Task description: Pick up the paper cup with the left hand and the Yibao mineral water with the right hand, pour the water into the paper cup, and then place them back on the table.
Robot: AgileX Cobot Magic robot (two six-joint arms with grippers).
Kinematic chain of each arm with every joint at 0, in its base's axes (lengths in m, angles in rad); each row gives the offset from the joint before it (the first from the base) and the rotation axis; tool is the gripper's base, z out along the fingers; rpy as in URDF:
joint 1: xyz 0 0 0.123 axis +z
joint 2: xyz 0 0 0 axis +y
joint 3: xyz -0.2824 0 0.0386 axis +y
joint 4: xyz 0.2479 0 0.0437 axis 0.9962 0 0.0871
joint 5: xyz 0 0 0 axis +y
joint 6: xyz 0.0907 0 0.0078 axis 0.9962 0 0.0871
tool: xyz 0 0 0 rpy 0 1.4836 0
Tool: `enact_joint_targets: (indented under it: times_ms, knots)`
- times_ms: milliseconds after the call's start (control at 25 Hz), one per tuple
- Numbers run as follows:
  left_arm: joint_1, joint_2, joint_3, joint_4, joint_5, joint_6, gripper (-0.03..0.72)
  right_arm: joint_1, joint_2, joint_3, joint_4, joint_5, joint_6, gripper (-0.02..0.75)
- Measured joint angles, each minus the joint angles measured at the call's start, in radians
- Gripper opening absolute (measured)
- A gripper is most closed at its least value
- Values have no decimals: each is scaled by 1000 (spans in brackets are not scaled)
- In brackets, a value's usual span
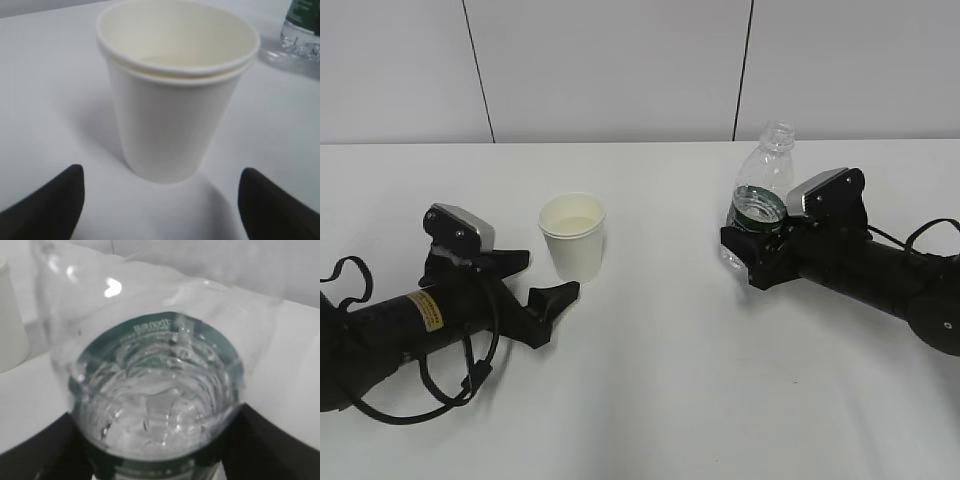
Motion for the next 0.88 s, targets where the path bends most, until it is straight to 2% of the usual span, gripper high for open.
enact_joint_targets:
  times_ms: [240,880]
  knots:
    - [1,-5,72,-59,-15,55,603,0,45,2,0,-58,-50,477]
    - [1,-31,78,-65,-22,108,593,0,49,2,-67,-53,-71,477]
